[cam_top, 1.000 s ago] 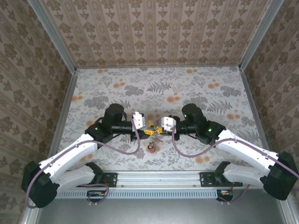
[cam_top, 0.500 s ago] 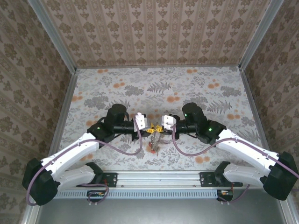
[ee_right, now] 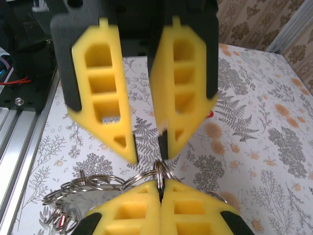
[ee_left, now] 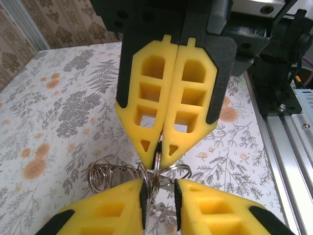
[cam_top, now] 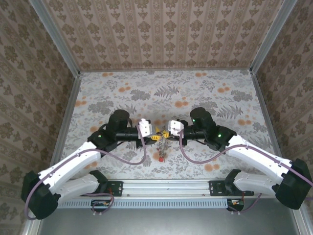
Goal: Put the keys on the keyring
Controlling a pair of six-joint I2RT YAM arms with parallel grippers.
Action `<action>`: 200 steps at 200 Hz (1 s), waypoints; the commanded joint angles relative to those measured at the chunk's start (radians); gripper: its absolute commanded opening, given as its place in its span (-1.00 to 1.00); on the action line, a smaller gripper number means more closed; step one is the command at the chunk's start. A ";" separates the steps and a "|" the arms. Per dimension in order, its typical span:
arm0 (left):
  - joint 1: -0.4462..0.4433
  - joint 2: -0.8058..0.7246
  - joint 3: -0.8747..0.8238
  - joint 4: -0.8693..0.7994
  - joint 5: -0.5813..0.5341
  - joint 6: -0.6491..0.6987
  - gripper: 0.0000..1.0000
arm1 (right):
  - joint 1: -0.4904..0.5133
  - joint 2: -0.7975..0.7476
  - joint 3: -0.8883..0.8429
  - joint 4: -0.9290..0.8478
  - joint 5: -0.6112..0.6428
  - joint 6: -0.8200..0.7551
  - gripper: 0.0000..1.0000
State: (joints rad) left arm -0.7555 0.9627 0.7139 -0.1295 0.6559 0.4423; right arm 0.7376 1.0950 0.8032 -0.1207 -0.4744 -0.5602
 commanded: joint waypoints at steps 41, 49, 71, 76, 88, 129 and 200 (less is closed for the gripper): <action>0.028 -0.026 -0.013 0.077 0.030 -0.130 -0.53 | 0.005 -0.017 0.014 0.088 0.046 0.075 -1.00; 0.028 -0.013 -0.020 0.131 -0.023 -0.209 -0.45 | 0.007 -0.018 0.010 0.108 0.047 0.095 -1.00; 0.023 0.037 -0.015 0.207 -0.144 -0.399 -0.21 | 0.013 -0.012 0.006 0.137 0.063 0.132 -1.00; 0.019 0.044 -0.011 0.208 -0.150 -0.411 -0.22 | 0.016 -0.011 0.004 0.141 0.065 0.136 -1.00; -0.002 0.053 -0.005 0.198 -0.169 -0.404 -0.29 | 0.021 -0.007 0.001 0.152 0.065 0.141 -1.00; -0.018 0.017 0.015 0.068 -0.137 -0.225 -0.64 | 0.023 -0.006 0.007 0.145 0.043 0.141 -1.00; -0.022 0.050 0.081 -0.091 0.032 0.008 -0.73 | 0.025 0.000 0.017 0.136 -0.023 0.132 -1.00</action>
State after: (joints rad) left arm -0.7708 0.9981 0.7605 -0.1638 0.6052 0.3626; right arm 0.7574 1.0958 0.7979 -0.0517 -0.4458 -0.4381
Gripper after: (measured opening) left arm 0.157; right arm 0.067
